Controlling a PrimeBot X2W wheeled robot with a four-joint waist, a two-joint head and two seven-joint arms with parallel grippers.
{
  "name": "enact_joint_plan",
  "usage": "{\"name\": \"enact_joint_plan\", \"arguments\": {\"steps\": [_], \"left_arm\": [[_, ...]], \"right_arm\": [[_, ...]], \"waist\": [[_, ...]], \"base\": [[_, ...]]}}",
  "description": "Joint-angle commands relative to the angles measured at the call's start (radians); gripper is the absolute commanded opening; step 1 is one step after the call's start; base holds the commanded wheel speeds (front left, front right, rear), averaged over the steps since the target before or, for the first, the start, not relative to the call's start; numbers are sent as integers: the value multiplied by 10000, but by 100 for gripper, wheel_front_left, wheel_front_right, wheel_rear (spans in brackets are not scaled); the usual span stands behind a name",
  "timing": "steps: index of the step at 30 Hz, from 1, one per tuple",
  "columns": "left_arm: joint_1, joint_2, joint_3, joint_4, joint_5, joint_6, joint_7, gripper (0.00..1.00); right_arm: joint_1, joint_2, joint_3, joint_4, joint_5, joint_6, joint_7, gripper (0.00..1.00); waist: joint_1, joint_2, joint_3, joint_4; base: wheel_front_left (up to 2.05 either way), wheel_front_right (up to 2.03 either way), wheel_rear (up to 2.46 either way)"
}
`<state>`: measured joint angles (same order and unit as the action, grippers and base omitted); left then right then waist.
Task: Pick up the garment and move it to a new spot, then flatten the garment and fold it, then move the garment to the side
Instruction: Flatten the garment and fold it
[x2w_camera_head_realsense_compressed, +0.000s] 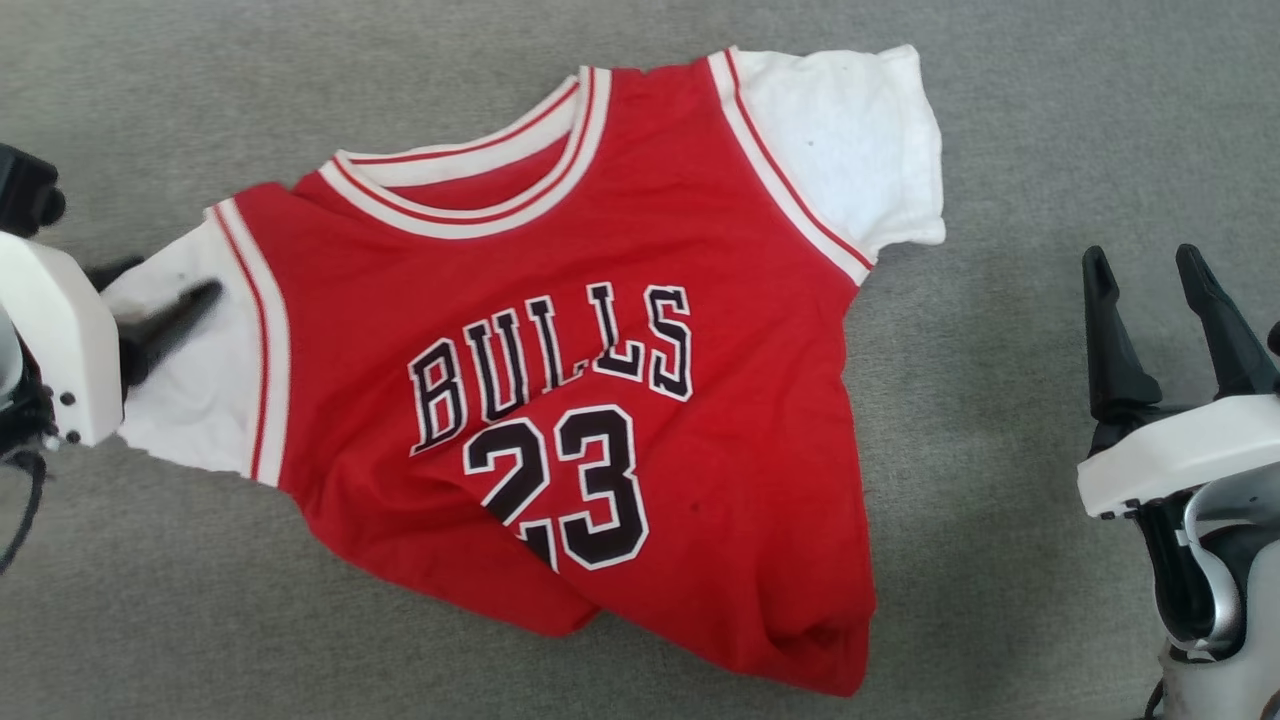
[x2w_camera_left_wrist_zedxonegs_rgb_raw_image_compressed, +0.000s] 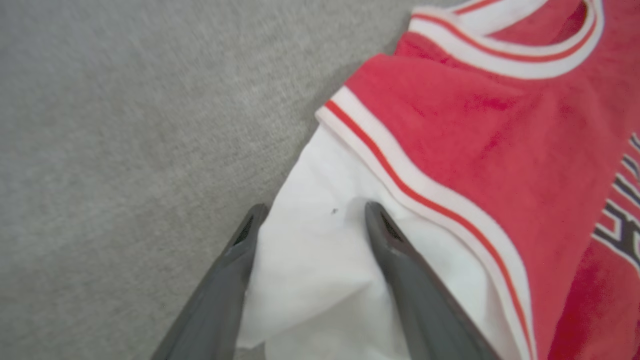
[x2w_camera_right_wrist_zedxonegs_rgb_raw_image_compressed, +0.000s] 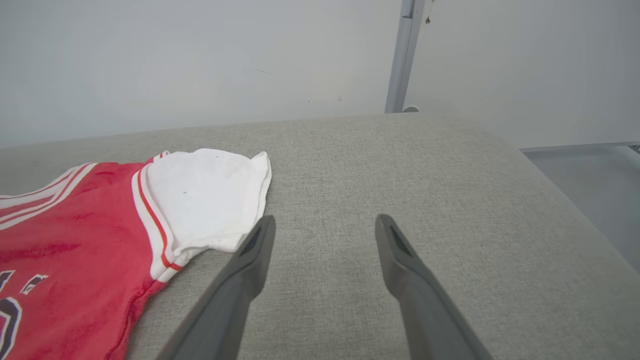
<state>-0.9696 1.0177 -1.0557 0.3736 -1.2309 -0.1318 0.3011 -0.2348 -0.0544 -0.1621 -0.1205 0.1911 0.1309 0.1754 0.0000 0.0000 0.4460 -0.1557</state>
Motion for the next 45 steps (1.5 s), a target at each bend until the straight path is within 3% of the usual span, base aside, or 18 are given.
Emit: {"name": "enact_joint_plan", "arguments": {"steps": [1, 6, 7, 8, 9, 10, 13, 17, 24, 32, 41, 42, 43, 44, 45], "left_arm": [[-113, 130, -277, 135, -330, 23, 357, 100], [-295, 222, -902, 80, -1005, 23, 853, 100], [-333, 222, -1022, 50, -1083, 23, 912, 53], [-380, 230, -1136, 5, -1079, 23, 918, 22], [-380, 230, -1136, 5, -1079, 23, 918, 22], [-443, 230, -1232, -11, -1105, 23, 877, 0], [-708, 112, -1439, -60, -1106, 23, 637, 0], [-1132, -141, -1644, -83, -1066, 23, 363, 0], [-1913, -672, -1971, -43, -914, 23, -96, 0], [-2210, -1040, -2248, -195, -798, 23, -511, 0], [-2378, -1297, -2321, -288, -671, 27, -814, 0], [-2354, -1305, -2323, -276, -656, 27, -831, 0], [-2318, -1314, -2317, -269, -676, 27, -830, 0], [-2282, -1317, -2316, -277, -717, 27, -858, 0], [-2253, -1336, -2311, -288, -749, 27, -909, 0]], "right_arm": [[102, 38, 26, 30, 87, -2, -95, 100], [47, 39, 110, 54, 36, -2, 34, 100], [-8, 38, 173, 42, -17, -3, 120, 100], [-78, 38, 258, 17, -120, -2, 215, 100], [-78, 38, 258, 17, -120, -2, 215, 100], [-167, 38, 373, -18, -219, -2, 354, 100], [-607, -237, 904, -28, -410, -2, 1094, 100], [-1724, -1353, 2144, 283, -412, -3, 2598, 100], [-4884, -3201, 3703, 1953, 810, -5, 4964, 100], [-7577, -3818, 4979, 4386, 1934, -3, 6261, 100], [-8363, -4104, 6380, 6125, 2953, -2, 6709, 100], [-8373, -4101, 6474, 6254, 3011, -2, 6784, 85], [-8372, -4112, 6557, 6387, 3089, -2, 6904, 17], [-8381, -4125, 6573, 6520, 3153, -2, 6961, 0], [-8390, -4141, 6572, 6614, 3168, -3, 6929, 0]], "waist": [[0, 0, 81, -121], [0, 0, 82, -109], [0, 0, 84, -86], [0, 0, 94, -60], [0, 0, 94, -60], [0, 0, 114, -26], [0, 0, 203, 95], [0, 0, 412, 384], [0, 0, 909, 1048], [0, 0, 1292, 1624], [0, 0, 1540, 1888], [0, 0, 1532, 1890], [0, 0, 1522, 1890], [0, 0, 1512, 1884], [0, 0, 1492, 1883]], "base": [[0, 0, 0], [0, 0, 0], [0, 0, 0], [0, 0, 0], [0, 0, 0], [0, 0, 0], [0, 0, 0], [0, 0, 0], [0, 0, 0], [0, 0, 0], [0, 0, 0], [0, 0, 0], [0, 0, 0], [0, 0, 0], [0, 0, 0]]}}
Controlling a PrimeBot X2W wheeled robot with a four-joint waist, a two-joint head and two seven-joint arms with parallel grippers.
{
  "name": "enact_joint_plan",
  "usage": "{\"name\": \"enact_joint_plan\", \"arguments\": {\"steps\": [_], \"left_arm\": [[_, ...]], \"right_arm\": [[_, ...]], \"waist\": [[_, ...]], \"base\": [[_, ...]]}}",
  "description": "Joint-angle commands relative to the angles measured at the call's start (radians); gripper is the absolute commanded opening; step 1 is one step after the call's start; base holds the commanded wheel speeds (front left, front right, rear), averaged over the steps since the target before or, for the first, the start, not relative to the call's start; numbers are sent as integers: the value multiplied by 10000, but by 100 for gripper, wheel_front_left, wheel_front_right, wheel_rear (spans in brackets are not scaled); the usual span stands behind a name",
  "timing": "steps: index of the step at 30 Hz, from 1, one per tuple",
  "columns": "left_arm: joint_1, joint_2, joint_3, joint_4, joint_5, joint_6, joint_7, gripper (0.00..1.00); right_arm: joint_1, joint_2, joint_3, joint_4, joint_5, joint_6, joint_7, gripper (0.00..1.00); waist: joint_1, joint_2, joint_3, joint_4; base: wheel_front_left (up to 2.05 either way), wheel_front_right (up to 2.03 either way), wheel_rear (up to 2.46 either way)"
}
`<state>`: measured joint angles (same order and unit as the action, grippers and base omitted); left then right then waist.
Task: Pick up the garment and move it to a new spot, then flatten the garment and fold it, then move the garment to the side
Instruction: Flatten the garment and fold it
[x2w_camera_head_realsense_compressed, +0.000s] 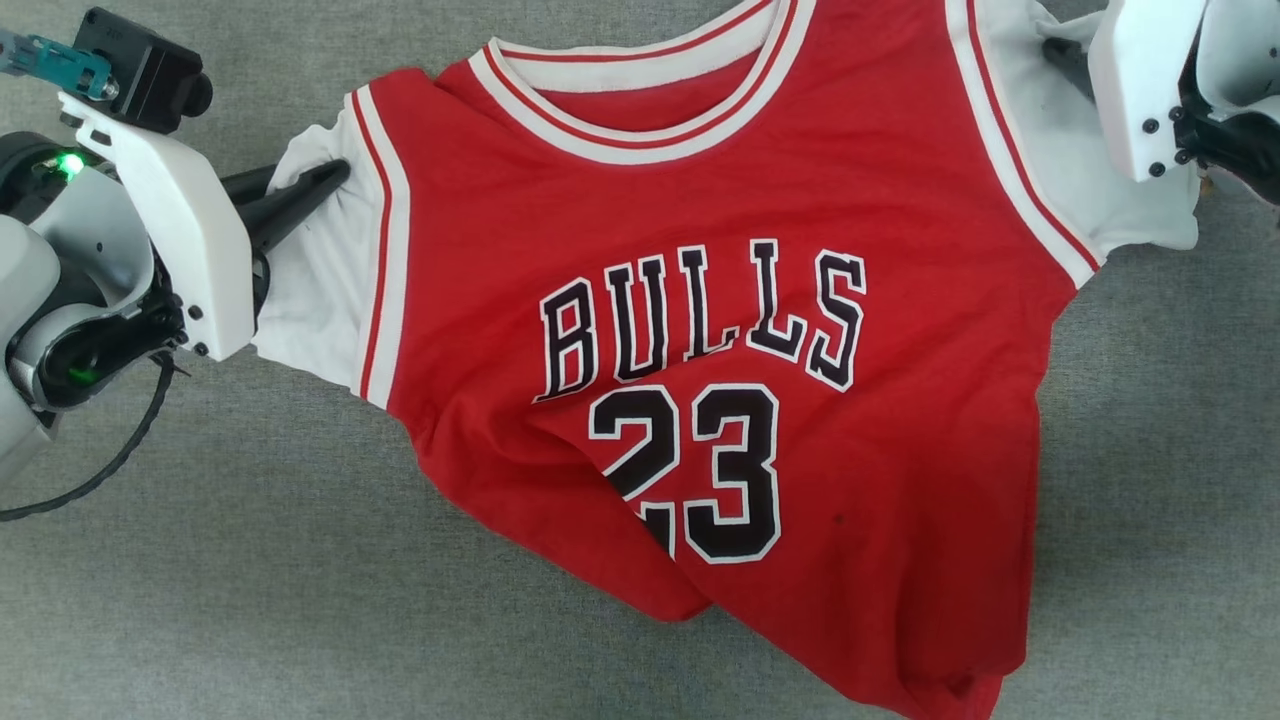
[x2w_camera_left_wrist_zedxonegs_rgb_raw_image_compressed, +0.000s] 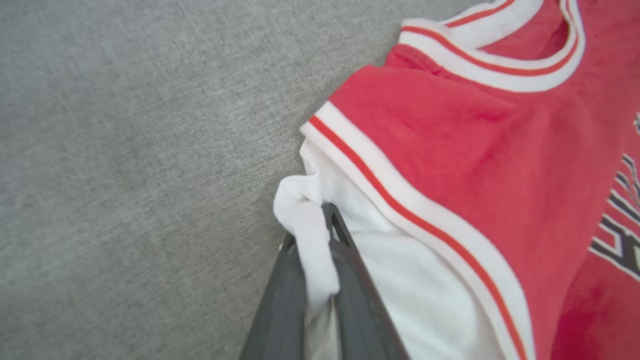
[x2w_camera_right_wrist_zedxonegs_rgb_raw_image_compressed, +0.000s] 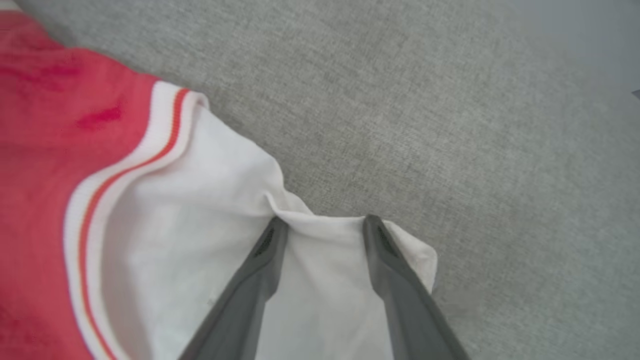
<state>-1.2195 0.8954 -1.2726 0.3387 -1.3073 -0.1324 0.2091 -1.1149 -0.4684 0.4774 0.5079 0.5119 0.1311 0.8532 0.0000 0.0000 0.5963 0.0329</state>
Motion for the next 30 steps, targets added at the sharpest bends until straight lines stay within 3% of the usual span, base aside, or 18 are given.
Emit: {"name": "enact_joint_plan", "arguments": {"steps": [1, 9, 17, 22, 30], "left_arm": [[279, -128, -144, 37, -32, 32, -23, 0], [279, -181, -88, 110, -423, 30, -871, 0], [-233, -288, 355, 453, -1740, 30, -2325, 0], [-937, -533, 1347, 1004, -2469, 30, -3266, 0], [-2930, -1026, 2727, 2611, -2612, 28, -4223, 0]], "right_arm": [[381, -11, 114, 415, -64, -7, 16, 0], [157, 279, -211, 974, -449, -8, -994, 0], [-817, 977, -1710, 1386, -517, -7, -2539, 0], [-1859, 1695, -3180, 2017, -975, -7, -3607, 0], [-3918, 2950, -5798, 3161, -2509, -7, -6312, 0]], "waist": [[0, 0, -40, -7], [0, 0, -486, -52], [0, 0, -896, -75], [0, 0, -1006, -123], [0, 0, -1169, -289]], "base": [[0, 0, 0], [0, 0, 0], [0, 0, 0], [0, 0, 0], [0, 0, 0]]}}
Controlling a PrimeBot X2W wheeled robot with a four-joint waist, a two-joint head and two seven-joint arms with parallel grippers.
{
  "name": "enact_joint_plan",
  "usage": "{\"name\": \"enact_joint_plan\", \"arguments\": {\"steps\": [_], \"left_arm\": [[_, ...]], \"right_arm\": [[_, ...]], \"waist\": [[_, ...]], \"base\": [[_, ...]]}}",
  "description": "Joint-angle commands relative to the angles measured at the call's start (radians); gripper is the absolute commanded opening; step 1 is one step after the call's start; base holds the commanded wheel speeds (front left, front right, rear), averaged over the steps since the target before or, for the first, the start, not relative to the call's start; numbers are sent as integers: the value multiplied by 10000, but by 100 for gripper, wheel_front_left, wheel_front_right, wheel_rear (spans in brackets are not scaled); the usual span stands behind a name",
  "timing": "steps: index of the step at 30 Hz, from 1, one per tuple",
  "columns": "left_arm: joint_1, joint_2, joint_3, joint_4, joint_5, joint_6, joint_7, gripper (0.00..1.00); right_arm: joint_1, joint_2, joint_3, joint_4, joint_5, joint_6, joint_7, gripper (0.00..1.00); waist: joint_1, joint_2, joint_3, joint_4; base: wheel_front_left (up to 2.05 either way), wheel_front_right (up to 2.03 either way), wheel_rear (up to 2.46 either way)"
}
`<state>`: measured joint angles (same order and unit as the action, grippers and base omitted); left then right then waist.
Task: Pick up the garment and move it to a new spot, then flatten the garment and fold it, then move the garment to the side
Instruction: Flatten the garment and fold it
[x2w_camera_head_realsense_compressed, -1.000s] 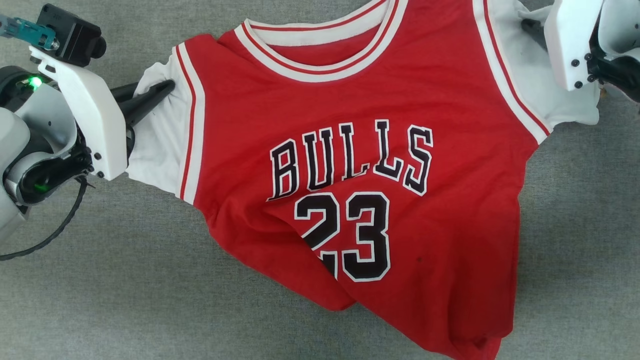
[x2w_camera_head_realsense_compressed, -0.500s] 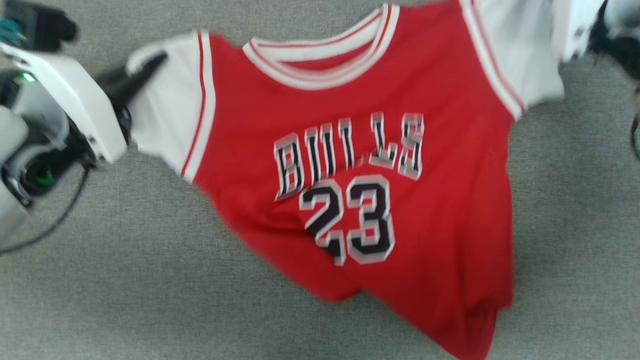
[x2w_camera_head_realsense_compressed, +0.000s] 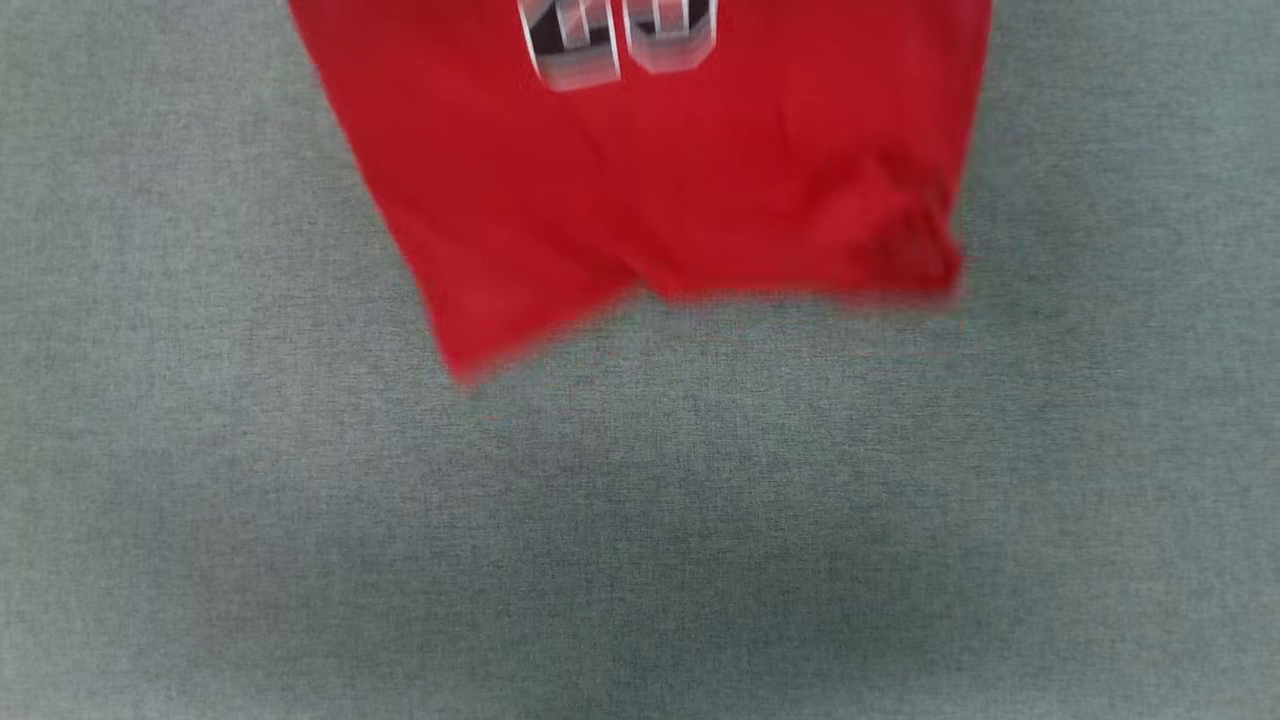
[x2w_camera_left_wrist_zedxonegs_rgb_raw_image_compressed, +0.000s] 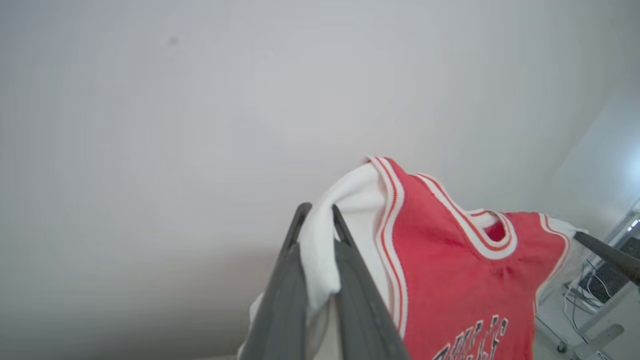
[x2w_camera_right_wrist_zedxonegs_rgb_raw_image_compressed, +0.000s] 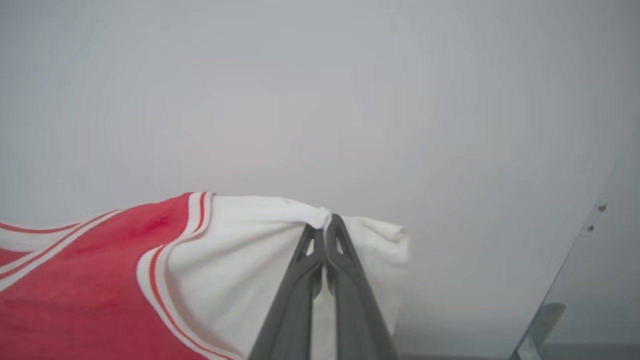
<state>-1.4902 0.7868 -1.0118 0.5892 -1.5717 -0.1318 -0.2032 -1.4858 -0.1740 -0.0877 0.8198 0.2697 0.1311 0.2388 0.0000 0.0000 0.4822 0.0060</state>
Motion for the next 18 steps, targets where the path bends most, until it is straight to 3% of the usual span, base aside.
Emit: {"name": "enact_joint_plan", "arguments": {"steps": [1, 6, 9, 14, 18], "left_arm": [[-494, -23, 236, 296, 96, 23, -177, 0], [-1630, -349, 590, 961, 729, 24, -504, 0], [-1697, -565, 627, 1076, 762, 24, -537, 0], [-798, -469, 386, 692, 253, 24, -59, 0], [1071, -182, 198, -284, -306, 23, -91, 0]], "right_arm": [[-477, 120, -517, 156, -239, -7, -547, 0], [-1618, 469, -1916, 617, -1009, -7, -2212, 0], [-1813, 610, -2286, 1163, -1388, -7, -2481, 0], [-1346, 651, -1895, 1973, -1697, -5, -2132, 0], [-222, 604, -944, 2138, -1179, -5, -2050, 0]], "waist": [[0, 0, -61, -37], [0, 0, -276, -72], [0, 0, -449, -77], [0, 0, -524, -76], [0, 0, -704, 5]], "base": [[0, 0, 0], [0, 0, 0], [0, 0, 0], [0, 0, 0], [0, 0, 0]]}}
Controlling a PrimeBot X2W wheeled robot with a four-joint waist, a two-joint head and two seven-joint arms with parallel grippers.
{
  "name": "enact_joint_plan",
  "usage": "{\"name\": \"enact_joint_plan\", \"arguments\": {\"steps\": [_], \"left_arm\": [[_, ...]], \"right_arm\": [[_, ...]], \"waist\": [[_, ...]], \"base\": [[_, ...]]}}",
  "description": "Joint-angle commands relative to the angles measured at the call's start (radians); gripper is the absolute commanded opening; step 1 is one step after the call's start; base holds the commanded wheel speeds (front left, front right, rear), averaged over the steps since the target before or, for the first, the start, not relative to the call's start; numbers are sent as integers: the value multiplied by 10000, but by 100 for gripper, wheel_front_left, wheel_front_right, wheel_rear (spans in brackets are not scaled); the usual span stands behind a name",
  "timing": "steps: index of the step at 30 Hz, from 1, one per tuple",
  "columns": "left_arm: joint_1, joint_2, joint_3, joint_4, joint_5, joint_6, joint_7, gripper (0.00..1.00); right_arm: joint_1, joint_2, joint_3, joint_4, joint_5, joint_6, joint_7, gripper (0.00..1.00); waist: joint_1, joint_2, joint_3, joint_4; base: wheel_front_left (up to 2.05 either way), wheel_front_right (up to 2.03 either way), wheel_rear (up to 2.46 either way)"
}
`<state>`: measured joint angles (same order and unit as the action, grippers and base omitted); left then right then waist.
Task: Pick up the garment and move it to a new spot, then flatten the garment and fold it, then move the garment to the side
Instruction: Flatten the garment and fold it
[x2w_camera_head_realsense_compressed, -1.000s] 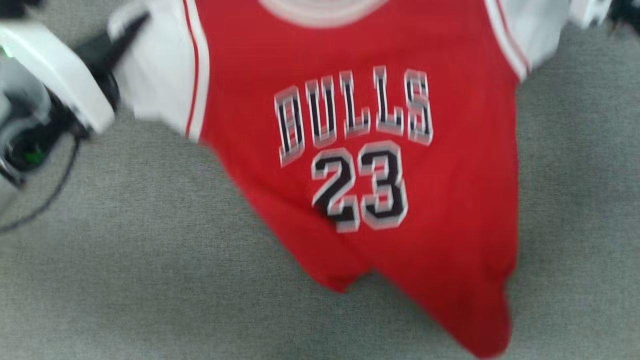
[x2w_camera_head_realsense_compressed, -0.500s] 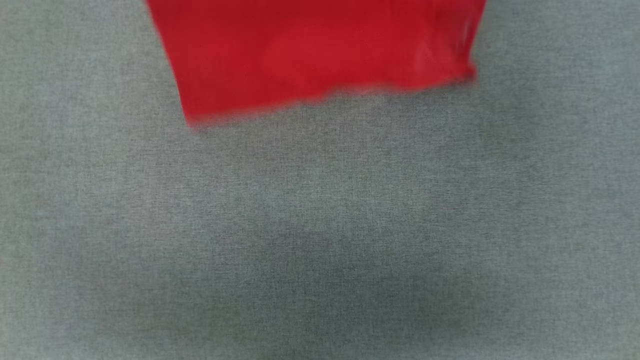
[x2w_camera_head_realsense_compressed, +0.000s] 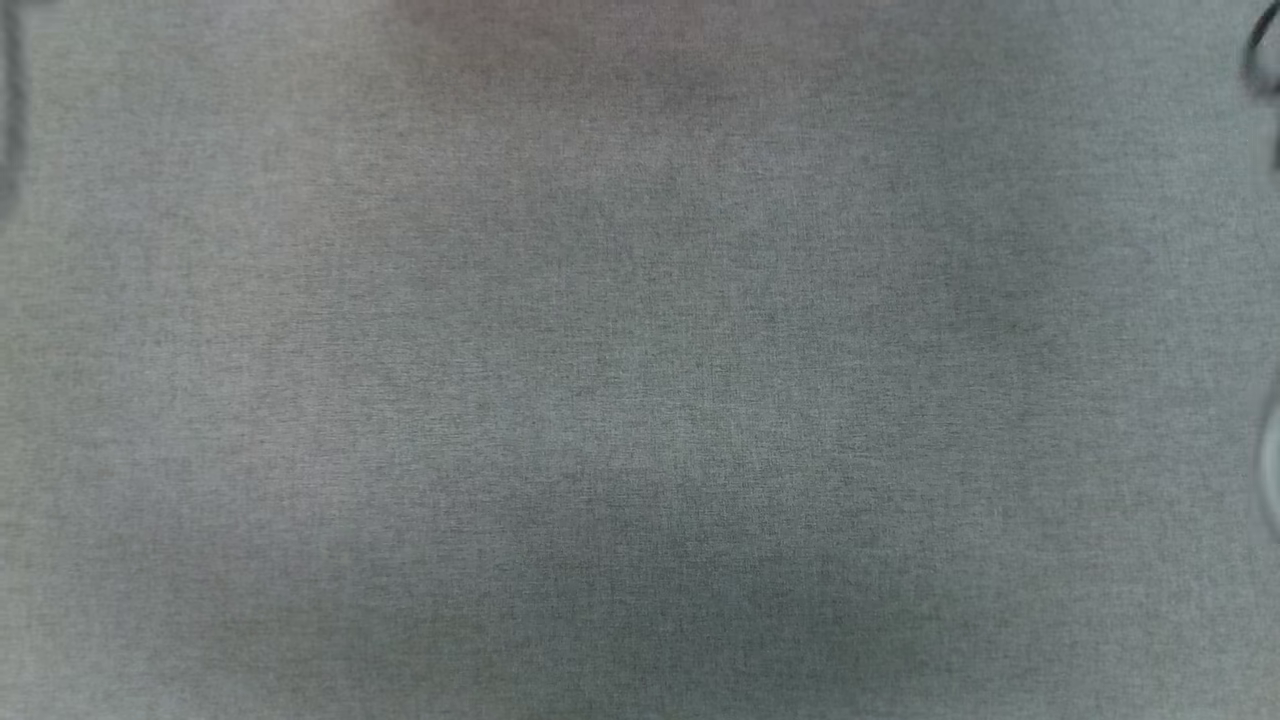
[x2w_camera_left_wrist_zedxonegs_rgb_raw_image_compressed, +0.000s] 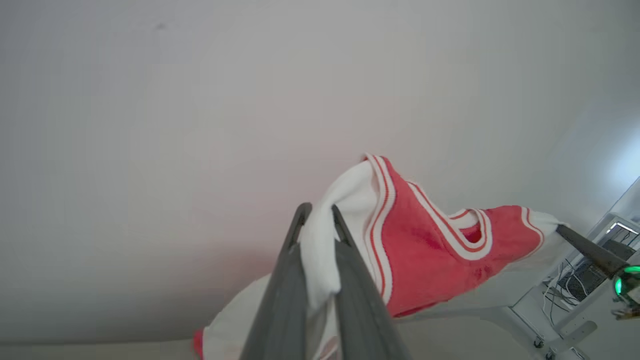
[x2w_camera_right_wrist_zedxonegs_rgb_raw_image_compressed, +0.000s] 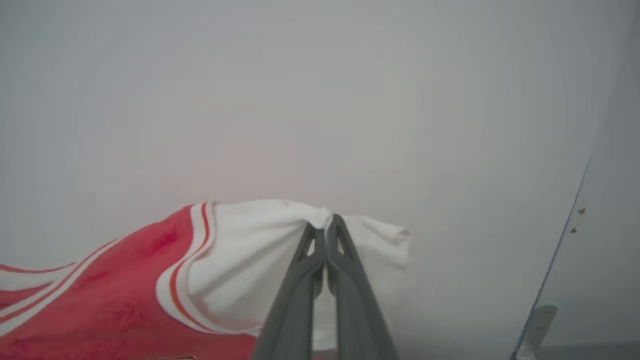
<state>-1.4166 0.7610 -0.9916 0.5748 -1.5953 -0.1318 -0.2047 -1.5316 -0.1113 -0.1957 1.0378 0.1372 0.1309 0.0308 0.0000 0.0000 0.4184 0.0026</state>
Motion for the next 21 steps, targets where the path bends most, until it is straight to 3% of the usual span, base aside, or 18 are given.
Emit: {"name": "enact_joint_plan", "arguments": {"steps": [1, 6, 12, 16, 21], "left_arm": [[821, 132, -47, -428, -164, 23, -143, 0], [2779, 213, 73, -1613, -673, 23, -410, 0], [5652, 174, 644, -3336, -699, 23, -595, 0], [7389, 35, 1386, -4133, -216, 23, -616, 0], [9306, -73, 2067, -5215, 175, 23, -614, 0]], "right_arm": [[581, -39, 391, -115, 356, -3, 29, 0], [2282, -432, 1558, -846, 1373, -3, 350, 0], [5782, -1508, 2895, -3672, 3668, -2, 1577, 0], [8370, -2367, 2779, -6211, 4763, -2, 2627, 0], [11524, -2700, 1969, -9271, 5322, -2, 3812, 0]], "waist": [[0, 0, -138, 46], [0, 0, -530, 194], [0, 0, -975, 419], [0, 0, -1151, 565], [0, 0, -1343, 667]], "base": [[0, 0, 0], [0, 0, 0], [0, 0, 0], [0, 0, 0], [0, 0, 0]]}}
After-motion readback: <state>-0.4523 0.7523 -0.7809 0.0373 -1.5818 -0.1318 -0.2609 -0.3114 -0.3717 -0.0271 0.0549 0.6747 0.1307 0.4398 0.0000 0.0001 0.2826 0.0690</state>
